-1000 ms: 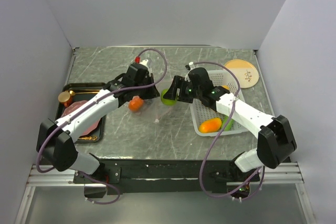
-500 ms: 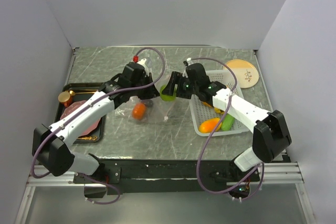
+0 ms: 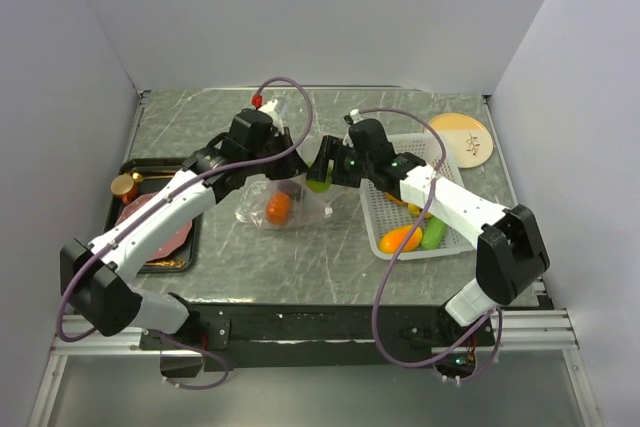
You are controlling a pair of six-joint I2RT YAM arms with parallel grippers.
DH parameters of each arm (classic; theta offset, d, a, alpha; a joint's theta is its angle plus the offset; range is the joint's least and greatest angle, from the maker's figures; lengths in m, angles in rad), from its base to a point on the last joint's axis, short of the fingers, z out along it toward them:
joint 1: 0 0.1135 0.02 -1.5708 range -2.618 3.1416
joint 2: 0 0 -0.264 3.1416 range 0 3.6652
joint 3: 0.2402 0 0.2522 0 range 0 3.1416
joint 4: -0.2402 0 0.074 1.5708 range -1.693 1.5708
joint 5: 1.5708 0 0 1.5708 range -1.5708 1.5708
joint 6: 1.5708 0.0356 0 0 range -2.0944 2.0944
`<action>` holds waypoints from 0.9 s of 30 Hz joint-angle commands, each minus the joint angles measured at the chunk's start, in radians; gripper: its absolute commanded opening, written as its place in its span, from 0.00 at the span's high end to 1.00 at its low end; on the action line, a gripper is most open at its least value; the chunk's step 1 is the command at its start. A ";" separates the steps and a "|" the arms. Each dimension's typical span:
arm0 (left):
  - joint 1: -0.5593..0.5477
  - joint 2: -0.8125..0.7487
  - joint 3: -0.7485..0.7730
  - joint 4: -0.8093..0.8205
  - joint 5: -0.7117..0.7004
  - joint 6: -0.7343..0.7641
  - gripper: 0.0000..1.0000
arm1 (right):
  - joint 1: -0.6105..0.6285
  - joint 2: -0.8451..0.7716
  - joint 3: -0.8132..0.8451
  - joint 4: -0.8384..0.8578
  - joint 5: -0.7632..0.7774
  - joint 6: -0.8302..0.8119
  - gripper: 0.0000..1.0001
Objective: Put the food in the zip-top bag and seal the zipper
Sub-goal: Place the fake fruit in the zipper food storage bag.
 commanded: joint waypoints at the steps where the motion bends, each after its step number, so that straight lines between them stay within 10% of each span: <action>1: 0.000 -0.039 0.056 0.011 -0.038 -0.011 0.99 | 0.006 -0.074 0.014 -0.002 0.085 -0.020 0.38; 8: 0.011 -0.085 0.084 -0.041 -0.204 0.013 0.99 | 0.003 -0.225 -0.023 -0.011 0.197 -0.060 0.23; 27: 0.021 -0.074 0.033 0.011 -0.077 0.003 0.99 | -0.004 -0.133 0.018 0.010 0.048 -0.064 0.00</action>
